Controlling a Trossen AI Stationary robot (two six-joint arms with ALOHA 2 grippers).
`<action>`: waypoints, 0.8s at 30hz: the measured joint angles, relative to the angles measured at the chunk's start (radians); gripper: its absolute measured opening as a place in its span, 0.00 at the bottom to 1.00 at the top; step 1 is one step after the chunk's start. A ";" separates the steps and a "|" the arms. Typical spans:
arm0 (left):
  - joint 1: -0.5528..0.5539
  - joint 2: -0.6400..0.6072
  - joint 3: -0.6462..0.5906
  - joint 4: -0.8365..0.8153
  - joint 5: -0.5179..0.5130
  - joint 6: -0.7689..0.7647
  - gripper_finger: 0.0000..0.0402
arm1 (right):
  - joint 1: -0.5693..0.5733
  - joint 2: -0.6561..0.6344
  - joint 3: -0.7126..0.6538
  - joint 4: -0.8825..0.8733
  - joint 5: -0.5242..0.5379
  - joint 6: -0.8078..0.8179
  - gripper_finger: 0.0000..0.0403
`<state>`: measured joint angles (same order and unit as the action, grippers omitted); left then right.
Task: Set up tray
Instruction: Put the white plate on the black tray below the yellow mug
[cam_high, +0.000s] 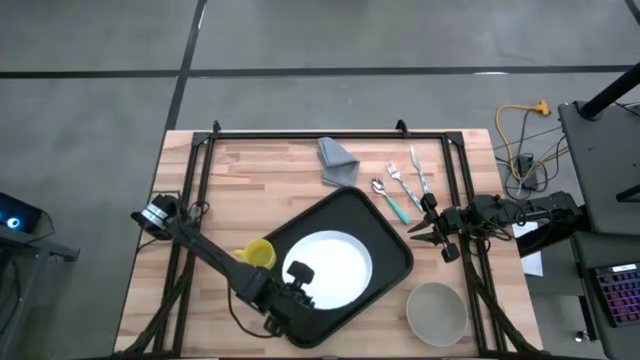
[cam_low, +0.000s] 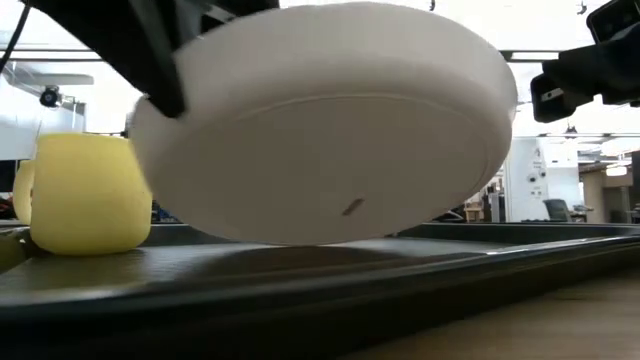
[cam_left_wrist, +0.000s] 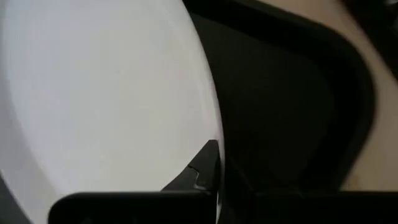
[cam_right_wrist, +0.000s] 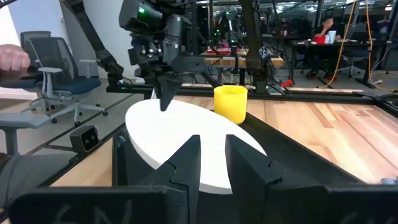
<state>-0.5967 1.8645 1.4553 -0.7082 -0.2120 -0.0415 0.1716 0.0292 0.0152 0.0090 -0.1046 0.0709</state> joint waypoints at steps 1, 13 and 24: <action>-0.002 0.000 0.000 0.000 0.014 -0.012 0.00 | 0.000 0.000 0.000 0.000 0.000 0.000 0.17; -0.016 0.000 0.000 0.003 0.174 -0.154 0.00 | 0.000 0.000 0.000 0.000 0.000 0.000 0.17; -0.016 0.000 -0.001 0.051 0.289 -0.164 0.00 | 0.000 0.000 0.000 0.000 0.000 0.000 0.17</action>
<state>-0.6125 1.8645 1.4544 -0.6567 0.0768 -0.2054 0.1717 0.0292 0.0153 0.0090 -0.1045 0.0708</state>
